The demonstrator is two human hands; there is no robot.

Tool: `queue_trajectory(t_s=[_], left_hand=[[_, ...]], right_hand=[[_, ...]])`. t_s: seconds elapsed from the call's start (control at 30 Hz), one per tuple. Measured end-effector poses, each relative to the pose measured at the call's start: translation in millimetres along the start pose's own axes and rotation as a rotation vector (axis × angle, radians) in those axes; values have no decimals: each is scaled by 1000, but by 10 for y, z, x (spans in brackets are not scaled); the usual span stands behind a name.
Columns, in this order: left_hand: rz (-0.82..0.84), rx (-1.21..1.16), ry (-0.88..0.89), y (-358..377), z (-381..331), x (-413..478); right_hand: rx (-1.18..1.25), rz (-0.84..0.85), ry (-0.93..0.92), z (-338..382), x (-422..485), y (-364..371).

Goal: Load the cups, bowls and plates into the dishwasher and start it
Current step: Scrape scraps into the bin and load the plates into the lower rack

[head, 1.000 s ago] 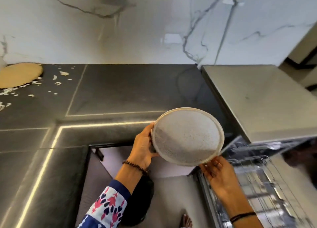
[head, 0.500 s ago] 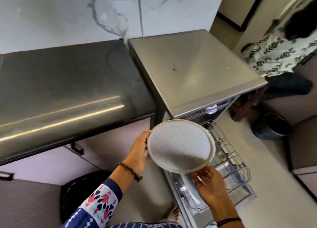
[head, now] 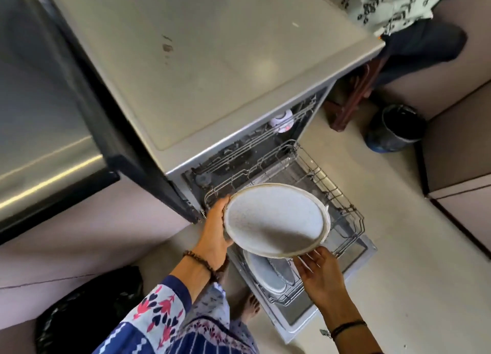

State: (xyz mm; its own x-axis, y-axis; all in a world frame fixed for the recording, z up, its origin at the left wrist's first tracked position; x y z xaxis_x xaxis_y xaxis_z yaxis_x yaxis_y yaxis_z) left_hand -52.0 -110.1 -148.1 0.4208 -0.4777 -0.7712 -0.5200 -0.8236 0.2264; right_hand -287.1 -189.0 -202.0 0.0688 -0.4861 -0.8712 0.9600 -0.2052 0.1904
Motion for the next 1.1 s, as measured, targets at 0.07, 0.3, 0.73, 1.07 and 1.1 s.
queue_trajectory(t_s=[0.07,0.3,0.73,1.07,1.1], left_hand=[[-2,30,-20,73,205,327],[-6,101,-106,209,1019,1261],[79,286,-237,811,1761,2253],[154,540,-218,1039,1892,2513],[146,547,-219,1017,1895,2518]], right_hand=[[56,-31,-1,-72,312,-130],[207,-144,11,-456,1269,-710],[352,-287,-15,-764,2066,-1412],[65,-501,13,-771,2210,-1735],[77,-503,16,-774,2218,-1753]])
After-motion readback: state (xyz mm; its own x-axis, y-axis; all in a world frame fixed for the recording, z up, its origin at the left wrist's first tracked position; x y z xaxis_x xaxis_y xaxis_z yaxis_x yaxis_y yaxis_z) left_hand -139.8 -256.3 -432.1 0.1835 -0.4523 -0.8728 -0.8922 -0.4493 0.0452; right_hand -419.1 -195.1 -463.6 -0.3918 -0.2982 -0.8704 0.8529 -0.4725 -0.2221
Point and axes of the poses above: each hand's wrist, its own x-axis towards the middle knuckle, its own y-axis out of the palm, z = x × y, the point moved 9 cm from there along x, towards the middle knuckle, and after that the axes turned 1 degree about -y, right-handed, at the moved point
